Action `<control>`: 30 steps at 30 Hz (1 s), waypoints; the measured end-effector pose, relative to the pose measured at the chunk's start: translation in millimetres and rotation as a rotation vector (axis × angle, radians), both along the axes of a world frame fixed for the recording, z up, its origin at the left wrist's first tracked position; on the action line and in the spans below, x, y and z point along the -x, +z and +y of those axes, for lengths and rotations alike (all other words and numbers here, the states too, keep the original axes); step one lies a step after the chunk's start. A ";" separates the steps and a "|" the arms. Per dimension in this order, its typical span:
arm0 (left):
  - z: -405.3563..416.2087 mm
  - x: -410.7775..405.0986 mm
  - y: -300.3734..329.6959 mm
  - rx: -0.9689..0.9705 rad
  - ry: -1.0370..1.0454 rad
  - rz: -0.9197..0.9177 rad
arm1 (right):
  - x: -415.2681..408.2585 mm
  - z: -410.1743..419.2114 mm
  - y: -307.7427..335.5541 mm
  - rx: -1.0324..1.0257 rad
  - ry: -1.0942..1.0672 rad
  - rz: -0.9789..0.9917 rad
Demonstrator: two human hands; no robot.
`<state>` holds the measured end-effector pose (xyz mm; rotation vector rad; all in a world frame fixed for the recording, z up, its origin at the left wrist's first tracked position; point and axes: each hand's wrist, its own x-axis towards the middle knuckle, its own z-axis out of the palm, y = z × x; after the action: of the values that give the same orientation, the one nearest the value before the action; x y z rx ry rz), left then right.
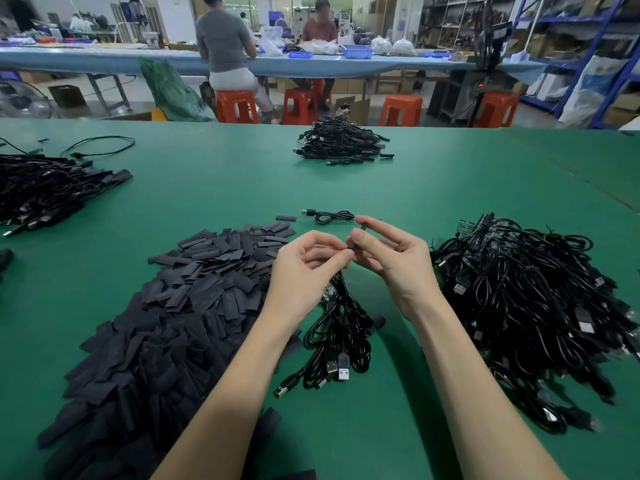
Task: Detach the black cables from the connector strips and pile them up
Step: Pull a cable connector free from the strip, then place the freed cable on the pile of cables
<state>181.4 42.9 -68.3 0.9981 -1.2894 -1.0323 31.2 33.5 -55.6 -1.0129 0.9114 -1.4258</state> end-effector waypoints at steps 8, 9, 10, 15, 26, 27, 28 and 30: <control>2.8 4.0 -3.7 -0.112 -0.052 -0.216 | 13.4 -4.7 9.1 -0.039 -0.239 -0.304; 2.7 5.8 -3.3 -0.088 -0.055 -0.232 | 12.4 -4.6 9.7 -0.036 -0.240 -0.307; 2.5 7.8 -2.9 -0.075 -0.075 -0.235 | 10.8 -4.5 10.8 -0.034 -0.238 -0.319; -4.2 14.6 1.9 0.019 0.011 -0.247 | 6.4 -5.6 14.2 -0.028 -0.205 -0.435; -117.8 5.7 20.6 0.316 0.176 -1.136 | 8.4 -12.8 -3.5 -0.308 -0.136 0.064; -128.0 6.9 15.3 0.283 0.156 -1.198 | 6.7 -12.7 -5.4 -0.294 -0.125 0.127; -136.1 8.4 9.8 0.249 0.135 -1.241 | 5.1 -12.3 -6.6 -0.284 -0.102 0.170; -147.5 12.0 0.2 0.210 0.119 -1.275 | 4.6 -11.8 -9.0 -0.268 -0.056 0.232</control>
<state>169.5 -104.6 -68.1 1.6113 -2.2311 -0.0354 26.6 21.7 -64.6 -0.9671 1.2725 -1.2084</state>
